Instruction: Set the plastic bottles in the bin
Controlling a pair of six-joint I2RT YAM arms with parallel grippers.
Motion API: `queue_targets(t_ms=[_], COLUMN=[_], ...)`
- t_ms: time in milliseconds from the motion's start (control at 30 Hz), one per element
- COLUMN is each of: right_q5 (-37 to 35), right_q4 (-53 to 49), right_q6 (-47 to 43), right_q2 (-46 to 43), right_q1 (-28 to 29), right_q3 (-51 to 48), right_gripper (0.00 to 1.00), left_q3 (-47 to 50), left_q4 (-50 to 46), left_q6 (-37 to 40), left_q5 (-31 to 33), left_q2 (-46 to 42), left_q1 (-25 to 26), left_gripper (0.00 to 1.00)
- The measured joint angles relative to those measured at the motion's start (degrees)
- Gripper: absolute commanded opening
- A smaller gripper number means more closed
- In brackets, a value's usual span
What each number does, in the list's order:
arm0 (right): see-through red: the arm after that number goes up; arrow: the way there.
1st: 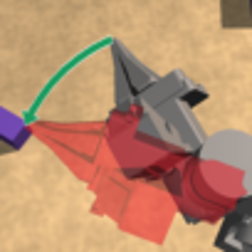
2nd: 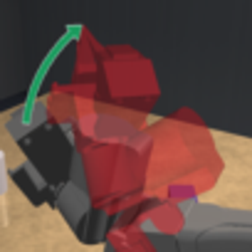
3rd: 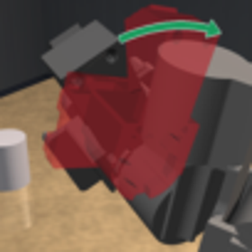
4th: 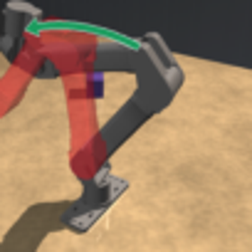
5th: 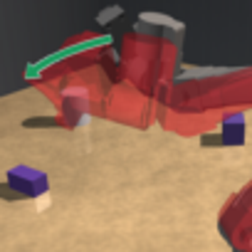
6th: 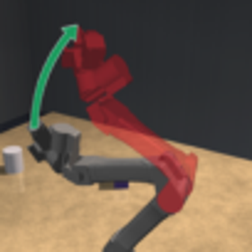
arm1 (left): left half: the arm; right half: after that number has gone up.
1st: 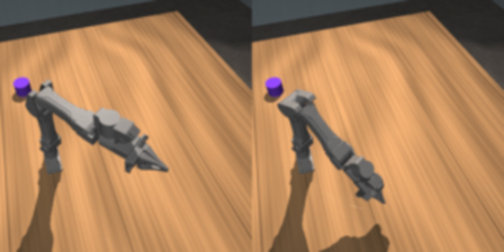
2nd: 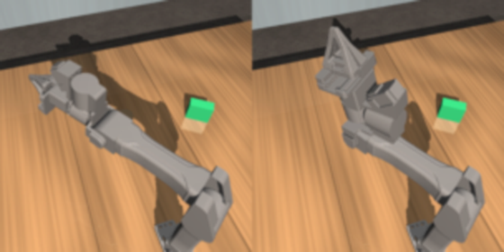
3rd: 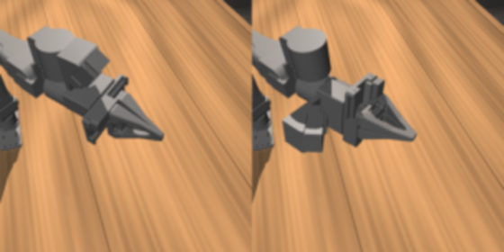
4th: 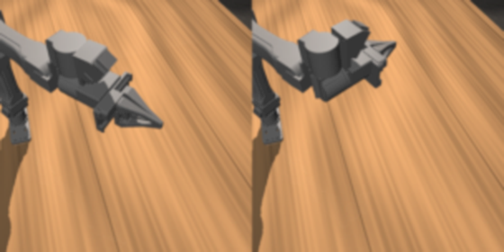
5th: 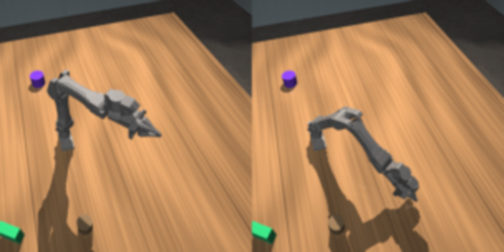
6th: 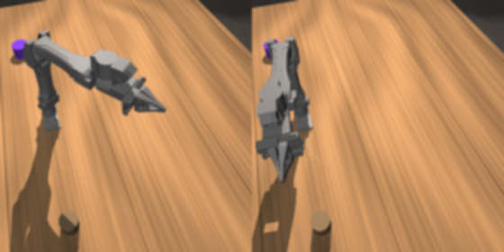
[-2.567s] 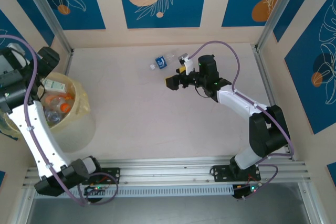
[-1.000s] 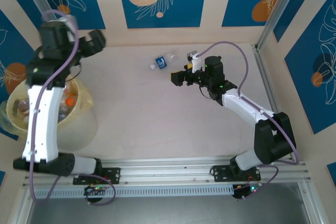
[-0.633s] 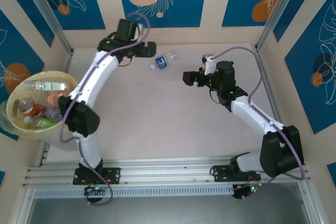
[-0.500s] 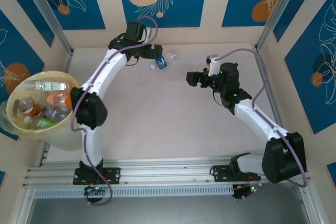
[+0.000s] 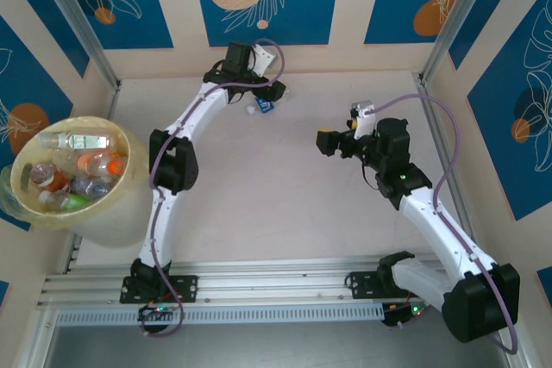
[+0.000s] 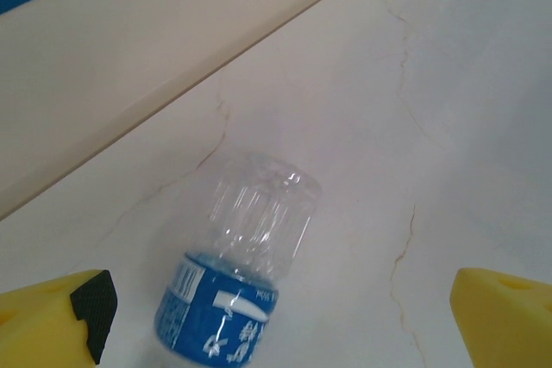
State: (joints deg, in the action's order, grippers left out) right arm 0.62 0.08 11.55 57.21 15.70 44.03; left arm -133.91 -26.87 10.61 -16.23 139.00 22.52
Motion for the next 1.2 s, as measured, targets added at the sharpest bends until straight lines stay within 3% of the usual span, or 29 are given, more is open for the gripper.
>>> queue_targets(t_ms=[233, 500, 900, 1200], right_q5=[-1.3, -1.8, -2.0, -2.0], right_q4=[-1.9, -3.5, -4.0, -4.0], right_q6=[-0.9, -1.1, -1.1, -1.1], right_q2=[-1.9, -1.9, -1.6, -1.4], right_q1=[-1.0, -1.2, -1.2, -1.3], right_q3=[-0.7, -0.7, -0.7, -0.7], right_gripper=[0.99, 0.99, 0.99, 0.99], left_q3=[-6.8, -16.6, -18.6, -21.2], left_q4=[2.5, 2.5, 0.2, -8.5], left_q6=[6.8, 6.9, 6.5, 10.8], left_q5=[-2.7, -3.8, -4.9, 1.7], left_q2=[9.1, 18.5, 20.9, 21.0], left_q1=[-1.1, -1.3, -1.3, -0.6], left_gripper=[1.0, 1.0, 1.0, 0.88])
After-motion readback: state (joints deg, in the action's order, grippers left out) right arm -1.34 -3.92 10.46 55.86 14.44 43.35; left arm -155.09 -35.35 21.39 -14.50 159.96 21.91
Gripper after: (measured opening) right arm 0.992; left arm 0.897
